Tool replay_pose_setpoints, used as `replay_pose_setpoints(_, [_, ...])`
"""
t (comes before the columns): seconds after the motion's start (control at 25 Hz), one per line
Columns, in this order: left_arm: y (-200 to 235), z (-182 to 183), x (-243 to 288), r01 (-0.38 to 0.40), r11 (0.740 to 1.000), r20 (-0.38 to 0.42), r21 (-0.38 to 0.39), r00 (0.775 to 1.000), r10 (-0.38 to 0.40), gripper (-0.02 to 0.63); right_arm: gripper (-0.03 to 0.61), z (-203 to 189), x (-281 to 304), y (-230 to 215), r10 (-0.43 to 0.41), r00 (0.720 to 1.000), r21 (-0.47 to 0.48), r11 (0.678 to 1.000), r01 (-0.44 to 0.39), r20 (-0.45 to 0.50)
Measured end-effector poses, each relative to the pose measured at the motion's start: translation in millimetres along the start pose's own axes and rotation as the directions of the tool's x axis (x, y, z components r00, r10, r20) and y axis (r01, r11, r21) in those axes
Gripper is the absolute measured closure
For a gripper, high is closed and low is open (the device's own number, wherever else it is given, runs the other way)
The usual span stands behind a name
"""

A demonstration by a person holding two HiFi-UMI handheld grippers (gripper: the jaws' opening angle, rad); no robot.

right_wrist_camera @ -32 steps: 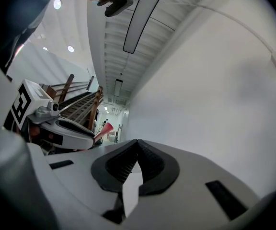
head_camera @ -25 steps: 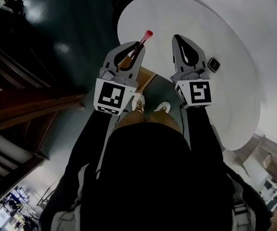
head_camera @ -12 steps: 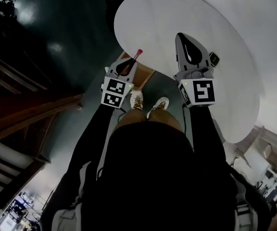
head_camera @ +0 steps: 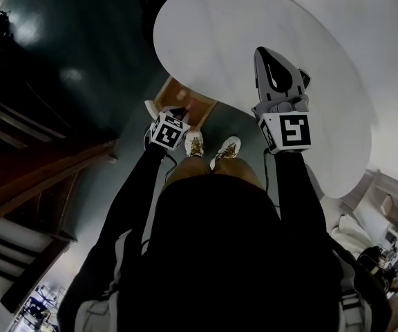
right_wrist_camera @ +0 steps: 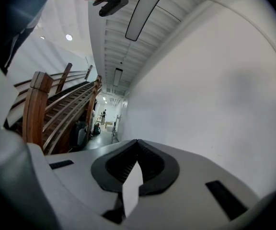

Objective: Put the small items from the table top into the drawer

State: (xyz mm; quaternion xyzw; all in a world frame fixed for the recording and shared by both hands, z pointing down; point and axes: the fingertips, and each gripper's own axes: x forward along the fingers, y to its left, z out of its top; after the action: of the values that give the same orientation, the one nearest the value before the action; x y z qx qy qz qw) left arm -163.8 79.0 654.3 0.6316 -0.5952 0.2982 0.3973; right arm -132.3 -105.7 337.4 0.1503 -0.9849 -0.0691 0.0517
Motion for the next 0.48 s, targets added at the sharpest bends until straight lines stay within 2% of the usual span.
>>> replay_pose_setpoints(0.08, [-1.1, -5.8, 5.0, 0.004, 1.000, -0.033, 0.003, 0.999, -0.004, 0.560, 0.554, -1.1, -0.1, -1.3, -0.001, 1.000, -0.001, 1.000, 0.001, -0.001])
replay_pose_setpoints(0.24, [-9.2, -2.5, 8.6, 0.050, 0.999, -0.034, 0.003, 0.998, -0.050, 0.558, 0.554, -1.7, 1.4, -4.0, -0.001, 1.000, 0.004, 1.000, 0.001, -0.002])
replay_pose_setpoints(0.28, [-10.0, -1.2, 8.9, 0.055, 0.998, -0.035, 0.008, 0.998, -0.055, 0.547, 0.554, -1.7, 2.0, -3.8, 0.002, 1.000, 0.004, 1.000, -0.002, -0.003])
replay_pose_setpoints(0.36, [-10.4, -1.6, 9.8, 0.061, 0.998, -0.040, 0.010, 0.997, -0.061, 0.484, 0.554, -1.9, 3.1, -2.4, 0.007, 1.000, 0.006, 1.000, -0.007, -0.003])
replay_pose_setpoints(0.48, [-12.8, -6.2, 12.7, 0.087, 0.996, -0.049, 0.005, 0.995, -0.087, 0.474, 0.554, -2.4, 4.8, -0.2, 0.010, 1.000, 0.008, 1.000, -0.010, -0.002])
